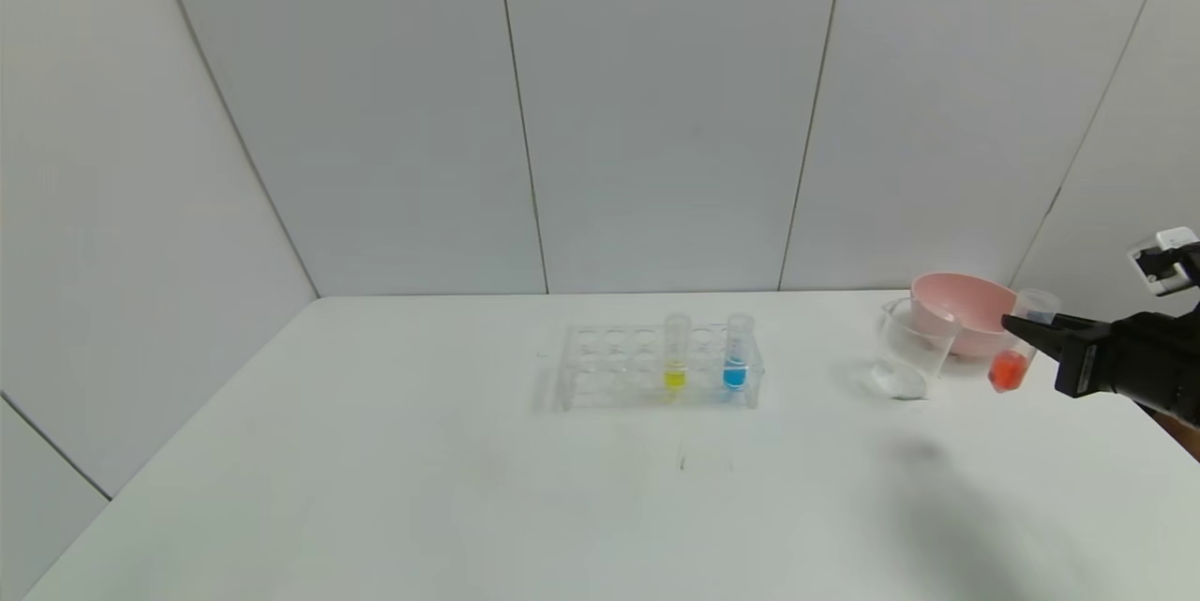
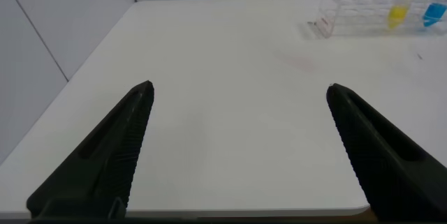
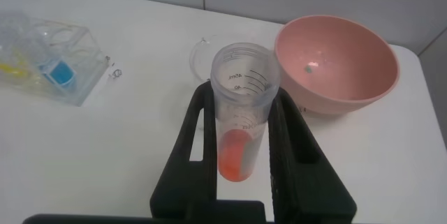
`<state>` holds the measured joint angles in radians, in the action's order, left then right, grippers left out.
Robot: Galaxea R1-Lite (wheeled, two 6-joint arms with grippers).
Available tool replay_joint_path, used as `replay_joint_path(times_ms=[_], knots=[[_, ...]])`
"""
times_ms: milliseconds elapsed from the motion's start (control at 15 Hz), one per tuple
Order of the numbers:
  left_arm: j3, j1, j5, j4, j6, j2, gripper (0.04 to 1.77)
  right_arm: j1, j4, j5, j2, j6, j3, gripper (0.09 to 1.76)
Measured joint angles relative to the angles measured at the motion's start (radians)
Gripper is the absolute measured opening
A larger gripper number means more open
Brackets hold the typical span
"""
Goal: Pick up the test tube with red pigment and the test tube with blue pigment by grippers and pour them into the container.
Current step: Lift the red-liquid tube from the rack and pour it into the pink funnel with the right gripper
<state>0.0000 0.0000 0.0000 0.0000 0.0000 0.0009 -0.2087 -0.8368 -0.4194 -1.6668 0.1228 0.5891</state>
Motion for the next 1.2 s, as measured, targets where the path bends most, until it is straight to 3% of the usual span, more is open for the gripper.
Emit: replay_joint_path(times_ms=[333, 600, 1200], knots=[[0.0, 0.0, 0.0, 0.0, 0.0, 0.0, 1.76, -0.083, 0.007, -0.04, -0.144, 0.127, 0.184, 0.49], [0.0, 0.0, 0.0, 0.0, 0.0, 0.0, 1.76, -0.092, 0.049, -0.054, -0.252, 0.256, 0.318, 0.49], [0.0, 0.0, 0.0, 0.0, 0.0, 0.0, 1.76, -0.06, 0.557, -0.071, -0.303, 0.403, 0.618, 0.49]])
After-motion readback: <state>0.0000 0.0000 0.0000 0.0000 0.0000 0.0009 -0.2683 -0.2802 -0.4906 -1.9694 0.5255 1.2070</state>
